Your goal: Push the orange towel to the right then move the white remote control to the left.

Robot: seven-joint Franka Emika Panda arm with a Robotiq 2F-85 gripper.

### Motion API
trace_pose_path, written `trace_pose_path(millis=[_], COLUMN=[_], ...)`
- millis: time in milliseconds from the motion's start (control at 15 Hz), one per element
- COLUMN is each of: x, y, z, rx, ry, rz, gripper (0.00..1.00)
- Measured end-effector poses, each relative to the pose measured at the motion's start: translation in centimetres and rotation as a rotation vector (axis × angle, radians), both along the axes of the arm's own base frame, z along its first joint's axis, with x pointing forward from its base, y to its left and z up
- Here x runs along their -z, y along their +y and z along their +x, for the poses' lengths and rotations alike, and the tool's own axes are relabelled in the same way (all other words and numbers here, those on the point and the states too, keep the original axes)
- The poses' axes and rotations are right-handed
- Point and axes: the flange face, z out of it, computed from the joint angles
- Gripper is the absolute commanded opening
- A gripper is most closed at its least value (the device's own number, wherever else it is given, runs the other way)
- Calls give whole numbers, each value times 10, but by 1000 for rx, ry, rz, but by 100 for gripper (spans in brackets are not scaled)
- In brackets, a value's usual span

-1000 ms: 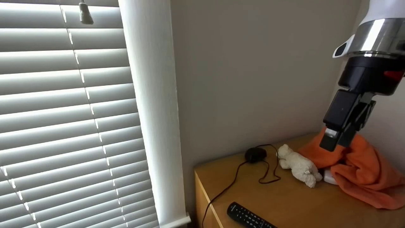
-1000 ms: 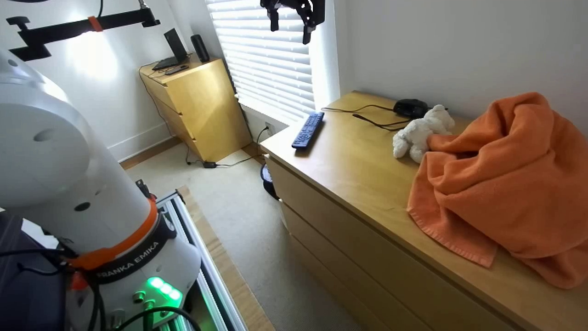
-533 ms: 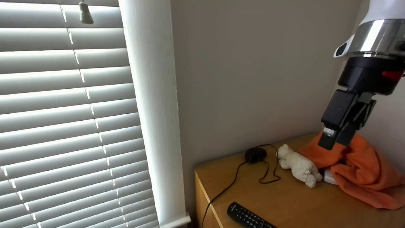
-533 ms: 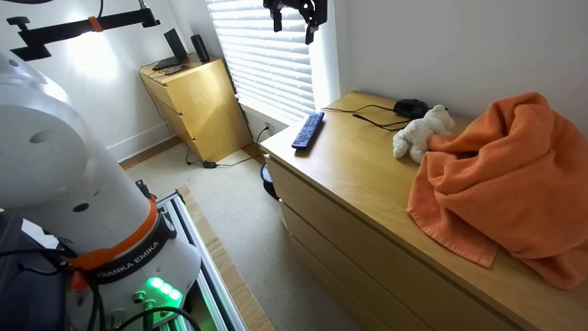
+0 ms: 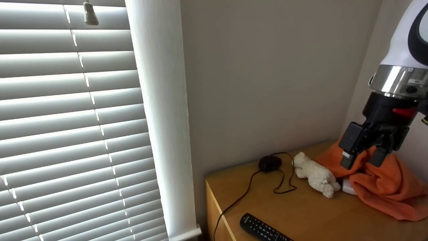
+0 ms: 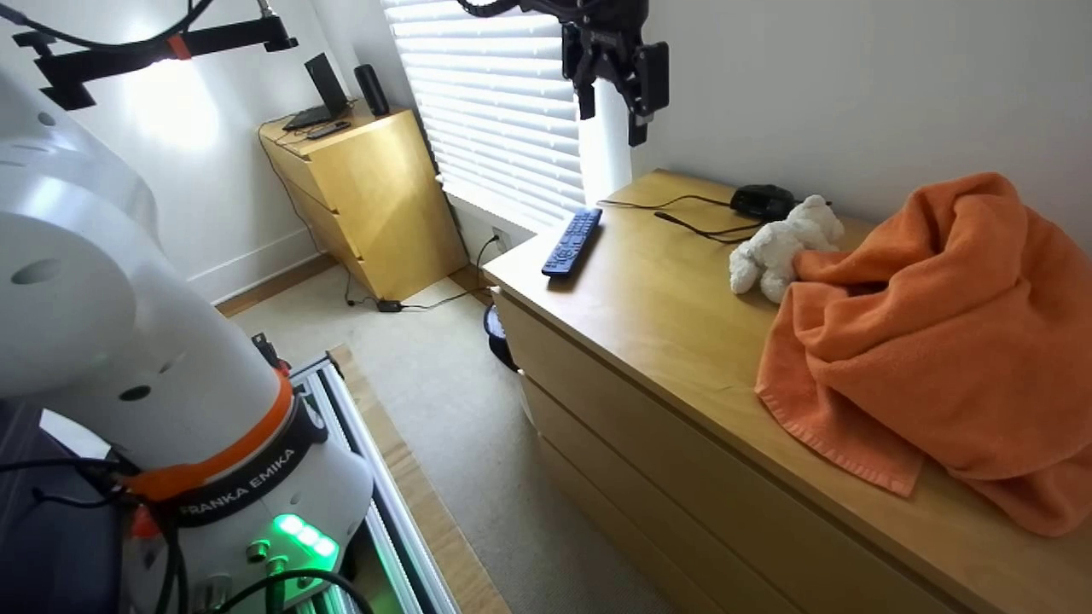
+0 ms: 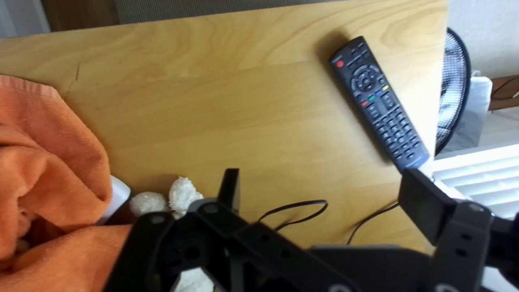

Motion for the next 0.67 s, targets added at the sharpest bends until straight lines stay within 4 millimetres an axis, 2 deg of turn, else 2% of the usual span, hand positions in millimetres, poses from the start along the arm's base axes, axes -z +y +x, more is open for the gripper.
trace_pose_path(millis=[267,667], x=[36,85], y=[-31,-66], z=[5,5], rx=[123,257], ry=[-67,-116], rz=[-36,-65], gripper=[100,100])
